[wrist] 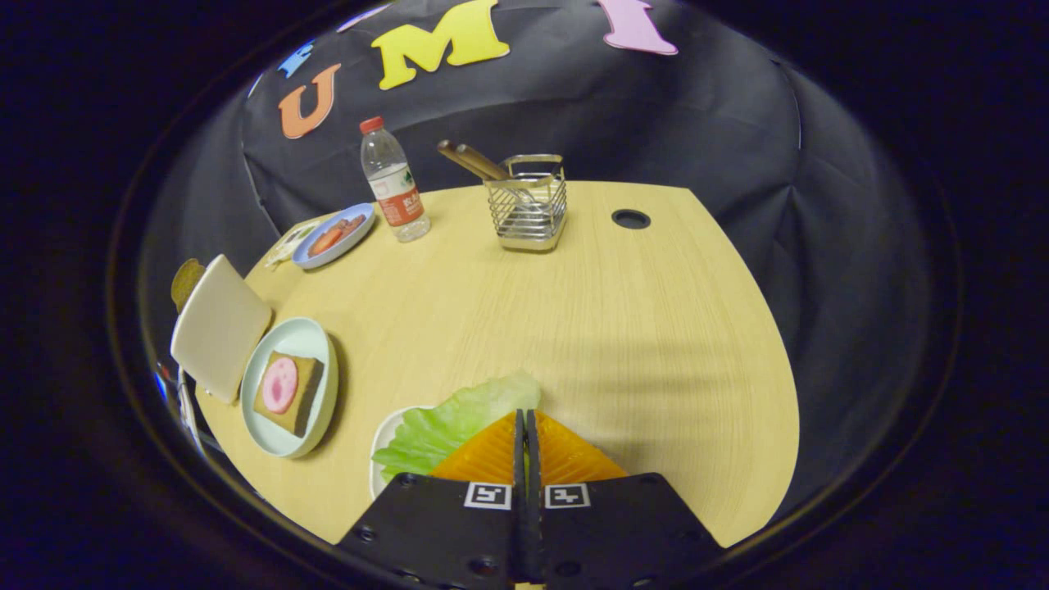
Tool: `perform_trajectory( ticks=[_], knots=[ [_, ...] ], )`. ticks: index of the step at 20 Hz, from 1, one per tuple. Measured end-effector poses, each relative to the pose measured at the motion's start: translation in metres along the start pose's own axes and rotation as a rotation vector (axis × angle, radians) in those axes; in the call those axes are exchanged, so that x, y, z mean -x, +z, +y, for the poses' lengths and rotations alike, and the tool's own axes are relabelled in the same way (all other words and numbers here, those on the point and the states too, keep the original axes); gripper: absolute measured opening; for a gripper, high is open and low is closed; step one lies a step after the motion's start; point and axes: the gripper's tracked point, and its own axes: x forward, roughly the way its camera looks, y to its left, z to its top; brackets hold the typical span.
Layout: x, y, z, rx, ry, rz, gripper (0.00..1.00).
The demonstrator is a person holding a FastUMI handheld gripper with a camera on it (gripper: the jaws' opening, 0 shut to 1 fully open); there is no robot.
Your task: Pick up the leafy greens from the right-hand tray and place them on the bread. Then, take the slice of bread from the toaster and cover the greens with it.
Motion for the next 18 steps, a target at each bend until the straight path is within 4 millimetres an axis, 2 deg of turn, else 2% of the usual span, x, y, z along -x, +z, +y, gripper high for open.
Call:
perform_trajectory(
  ticks=[3, 6, 11, 14, 18],
  knots=[
    [0.023, 0.01, 0.012, 0.022, -0.02, -0.051, 0.0],
    [0.054, 0.021, 0.029, -0.001, -0.05, -0.094, 0.0],
    [0.097, 0.029, 0.057, 0.006, -0.136, -0.143, 0.0],
    [0.115, 0.033, 0.081, -0.003, -0.167, -0.158, 0.0],
    [0.133, 0.038, 0.125, 0.01, -0.167, -0.184, 0.0]
  ],
)
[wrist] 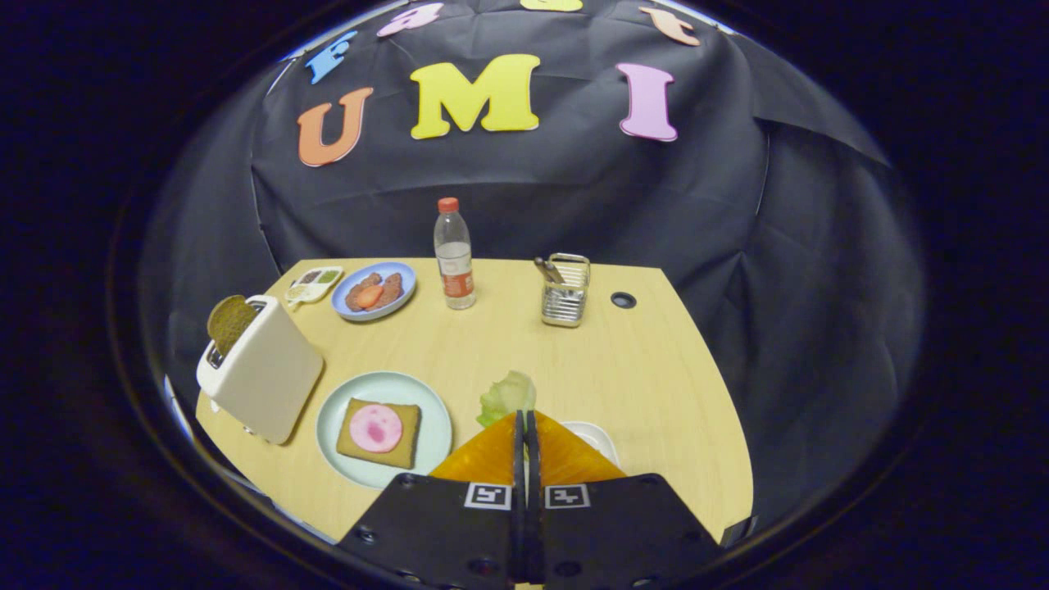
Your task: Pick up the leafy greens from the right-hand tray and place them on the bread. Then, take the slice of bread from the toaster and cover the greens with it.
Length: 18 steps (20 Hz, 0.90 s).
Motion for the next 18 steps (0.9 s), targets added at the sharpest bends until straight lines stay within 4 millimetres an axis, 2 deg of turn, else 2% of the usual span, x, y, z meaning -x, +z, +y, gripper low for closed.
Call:
perform_trajectory(
  ticks=[5, 14, 18],
  knots=[
    [0.014, 0.001, 0.06, 0.033, 0.034, -0.003, 0.0],
    [0.011, 0.004, 0.181, 0.095, 0.181, 0.044, 0.0],
    [0.003, -0.005, 0.219, 0.119, 0.248, 0.1, 0.0]
  ],
)
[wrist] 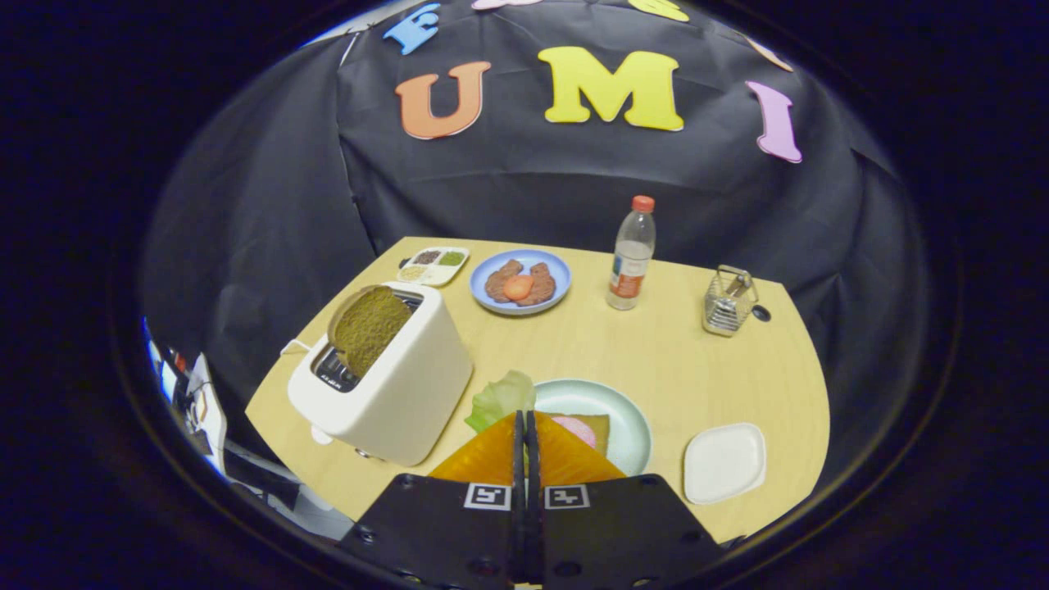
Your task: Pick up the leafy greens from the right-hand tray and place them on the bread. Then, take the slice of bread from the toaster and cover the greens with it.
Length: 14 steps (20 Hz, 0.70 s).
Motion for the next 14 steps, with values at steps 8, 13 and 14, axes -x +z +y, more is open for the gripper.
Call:
perform_trajectory(
  ticks=[8, 13, 14],
  knots=[
    [-0.064, -0.019, -0.032, -0.037, -0.074, 0.133, 0.01],
    [-0.087, -0.025, -0.061, -0.066, -0.14, 0.175, 0.01],
    [-0.09, -0.026, -0.064, -0.07, -0.145, 0.183, 0.01]
  ],
)
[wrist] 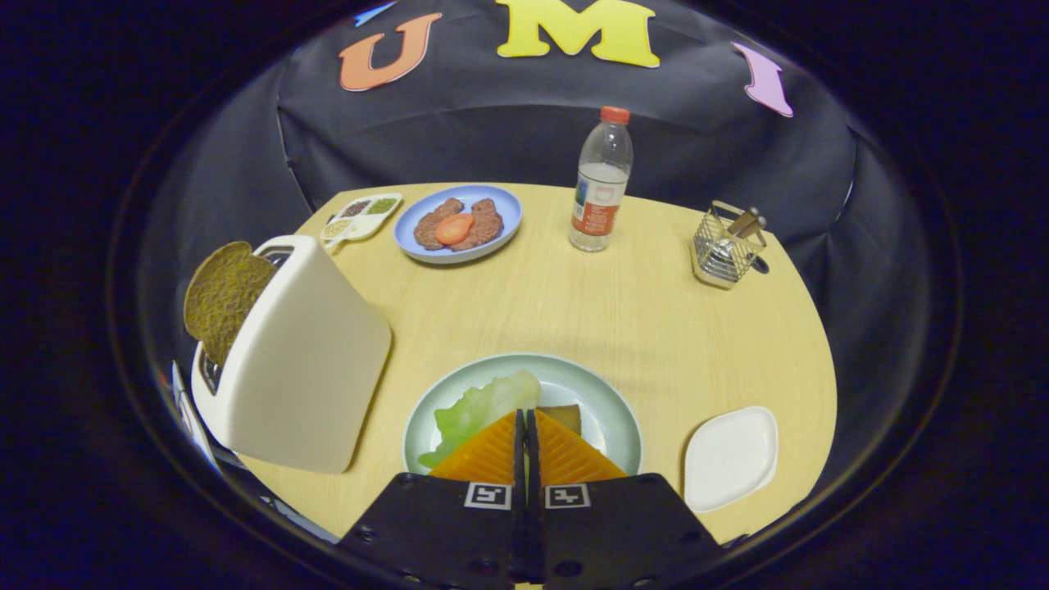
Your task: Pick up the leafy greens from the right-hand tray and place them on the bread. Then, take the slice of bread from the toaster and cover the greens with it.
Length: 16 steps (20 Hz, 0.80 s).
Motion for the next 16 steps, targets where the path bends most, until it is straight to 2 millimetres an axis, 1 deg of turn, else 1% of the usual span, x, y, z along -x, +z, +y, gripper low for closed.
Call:
perform_trajectory(
  ticks=[5, 7, 8, 10, 11, 12, 13, 14, 15, 16],
  knots=[
    [-0.014, -0.006, -0.01, 0.003, -0.034, 0.022, 0.01],
    [-0.01, -0.003, -0.014, -0.031, -0.042, -0.005, 0.07],
    [-0.009, -0.001, -0.015, -0.046, -0.044, -0.022, 0.07],
    [0.001, -0.001, -0.021, -0.057, -0.052, -0.043, 0.15],
    [0.007, -0.003, -0.022, -0.064, -0.051, -0.051, 0.16],
    [0.015, -0.005, -0.024, -0.07, -0.056, -0.058, 0.21],
    [0.025, -0.005, -0.023, -0.075, -0.046, -0.071, 0.23],
    [0.034, -0.005, -0.021, -0.076, -0.036, -0.085, 0.29],
    [0.044, -0.006, -0.021, -0.074, -0.032, -0.099, 0.31],
    [0.052, -0.005, -0.022, -0.072, -0.037, -0.116, 0.41]
  ],
)
